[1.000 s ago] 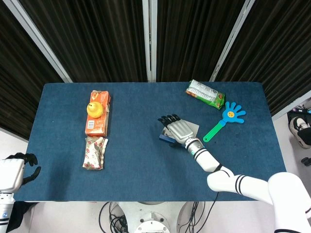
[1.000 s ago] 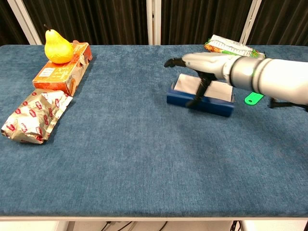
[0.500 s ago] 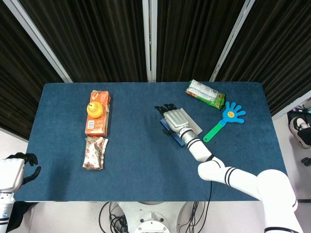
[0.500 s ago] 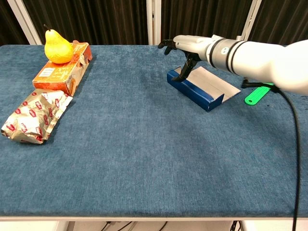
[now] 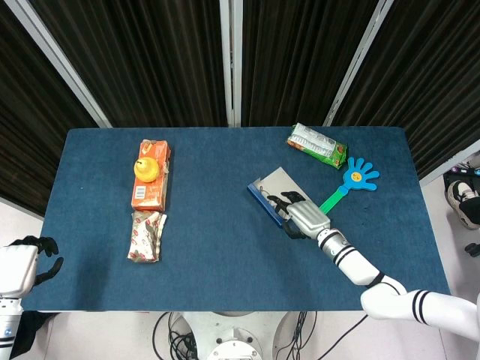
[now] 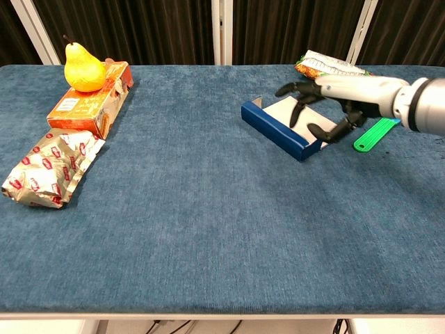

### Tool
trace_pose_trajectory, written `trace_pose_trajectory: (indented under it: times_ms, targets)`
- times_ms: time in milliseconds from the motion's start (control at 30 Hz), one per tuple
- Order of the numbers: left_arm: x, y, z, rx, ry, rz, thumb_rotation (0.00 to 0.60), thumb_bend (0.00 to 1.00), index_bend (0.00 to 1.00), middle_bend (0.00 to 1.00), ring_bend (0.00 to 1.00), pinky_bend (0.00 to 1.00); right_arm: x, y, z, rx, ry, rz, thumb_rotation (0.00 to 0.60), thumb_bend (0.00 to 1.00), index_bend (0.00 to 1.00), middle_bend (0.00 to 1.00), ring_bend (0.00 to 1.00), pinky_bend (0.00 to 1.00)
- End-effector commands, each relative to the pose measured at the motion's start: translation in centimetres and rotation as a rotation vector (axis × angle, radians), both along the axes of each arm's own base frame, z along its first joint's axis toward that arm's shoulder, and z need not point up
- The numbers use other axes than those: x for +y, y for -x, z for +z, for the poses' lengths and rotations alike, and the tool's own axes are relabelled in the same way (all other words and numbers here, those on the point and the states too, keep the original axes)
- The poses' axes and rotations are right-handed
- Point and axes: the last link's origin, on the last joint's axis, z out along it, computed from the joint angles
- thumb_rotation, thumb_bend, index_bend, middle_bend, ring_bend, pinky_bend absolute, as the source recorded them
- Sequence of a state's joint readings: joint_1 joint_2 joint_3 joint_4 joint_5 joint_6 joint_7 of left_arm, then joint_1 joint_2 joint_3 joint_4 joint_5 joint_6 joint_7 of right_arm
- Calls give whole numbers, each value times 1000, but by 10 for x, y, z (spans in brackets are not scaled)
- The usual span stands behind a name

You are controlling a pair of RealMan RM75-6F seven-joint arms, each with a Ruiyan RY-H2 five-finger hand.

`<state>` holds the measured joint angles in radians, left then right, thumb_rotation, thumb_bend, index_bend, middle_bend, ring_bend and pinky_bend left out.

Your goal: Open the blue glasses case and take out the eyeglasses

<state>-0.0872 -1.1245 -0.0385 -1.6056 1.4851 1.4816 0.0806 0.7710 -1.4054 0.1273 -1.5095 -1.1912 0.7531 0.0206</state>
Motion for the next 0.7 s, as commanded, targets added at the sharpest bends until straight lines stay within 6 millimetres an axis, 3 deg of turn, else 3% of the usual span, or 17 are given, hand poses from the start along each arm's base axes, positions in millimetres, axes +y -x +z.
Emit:
trace_pose_trajectory:
  times_ms: [33,433,700]
  targets:
    - [0,0,0,0,0,0,600,284,571,576,458,541,3,9,0,2,-10,-11,600,588,0,282,0,0]
    - [0,0,0,-1,0,0,600,284,571,576,458,541,16,8,-6,-33,-53,25,600,586,0,284,0,0]
    - [0,0,0,0,0,0,600,284,570,576,458,541,13,-26,-32,-39,-102,102,600,586,0,278,0,0]
